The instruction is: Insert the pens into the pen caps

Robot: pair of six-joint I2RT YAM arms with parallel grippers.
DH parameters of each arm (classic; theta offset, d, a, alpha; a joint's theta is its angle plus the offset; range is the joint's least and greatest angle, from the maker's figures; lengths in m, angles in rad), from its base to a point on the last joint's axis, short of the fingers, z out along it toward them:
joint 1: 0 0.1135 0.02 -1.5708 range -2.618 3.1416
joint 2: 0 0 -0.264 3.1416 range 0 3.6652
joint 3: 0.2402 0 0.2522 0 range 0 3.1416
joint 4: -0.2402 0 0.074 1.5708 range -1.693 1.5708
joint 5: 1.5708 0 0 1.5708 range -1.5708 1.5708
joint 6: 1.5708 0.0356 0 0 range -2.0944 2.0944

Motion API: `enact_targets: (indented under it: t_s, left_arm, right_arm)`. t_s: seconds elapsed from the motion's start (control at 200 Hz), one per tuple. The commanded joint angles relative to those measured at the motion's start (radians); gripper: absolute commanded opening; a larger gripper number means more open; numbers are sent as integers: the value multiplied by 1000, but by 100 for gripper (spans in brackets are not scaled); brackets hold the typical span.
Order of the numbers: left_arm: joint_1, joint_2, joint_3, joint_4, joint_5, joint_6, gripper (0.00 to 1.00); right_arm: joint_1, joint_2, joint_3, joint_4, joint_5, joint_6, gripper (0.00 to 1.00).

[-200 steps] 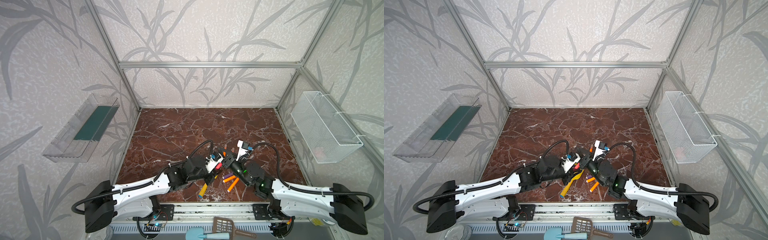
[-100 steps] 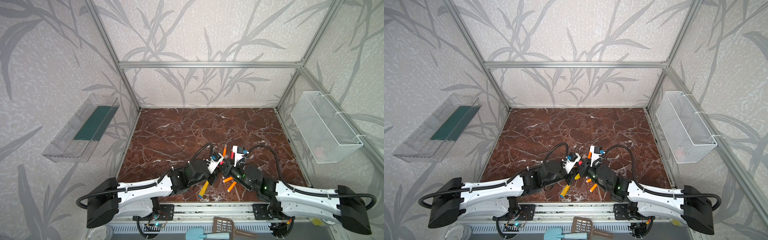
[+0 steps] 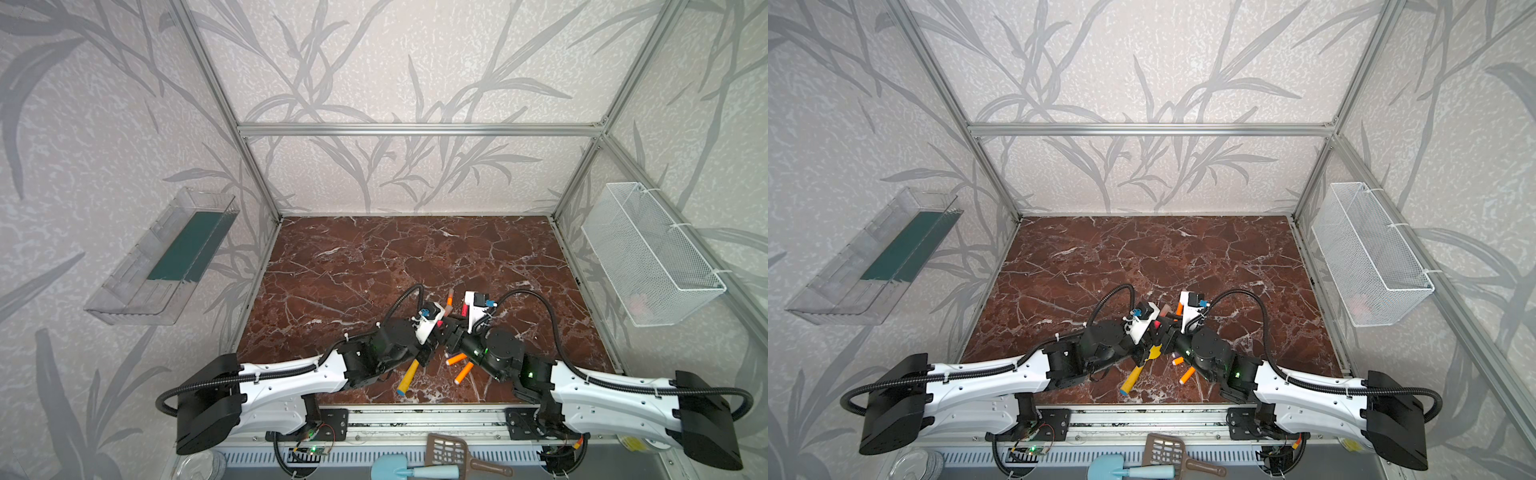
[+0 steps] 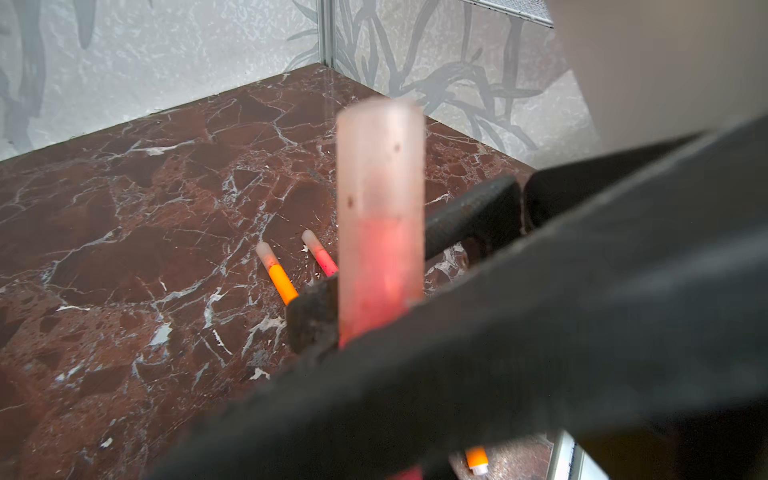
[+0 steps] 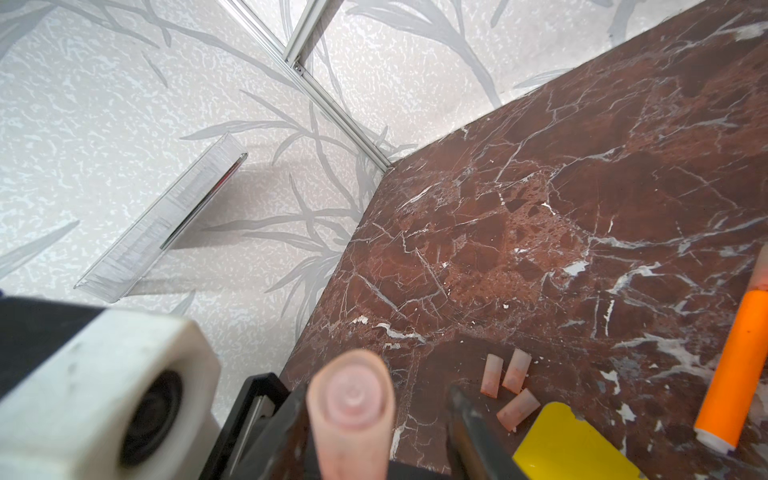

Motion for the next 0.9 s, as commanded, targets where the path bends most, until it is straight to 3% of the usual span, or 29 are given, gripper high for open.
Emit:
enact_targets:
  t_s: [0.0, 0.21, 0.625, 0.675, 0.805, 0.895]
  left_arm:
    - [5, -9, 26, 153, -36, -14, 0]
    - [5, -11, 29, 153, -3, -21, 0]
    - [4, -30, 19, 151, 2, -30, 0]
    - [4, -30, 19, 144, 6, -31, 8]
    - [5, -35, 6, 123, -4, -34, 50]
    - [6, -39, -12, 103, -39, -49, 69]
  right_arm:
    - [17, 23, -8, -84, -47, -26, 44]
    - [18, 27, -5, -88, -48, -18, 16]
    - [18, 21, -7, -104, -5, -11, 7]
    - [18, 15, -2, -124, 19, -16, 7]
    - [16, -8, 18, -214, 179, -45, 5]
    - [-24, -32, 68, -382, 245, -61, 5]
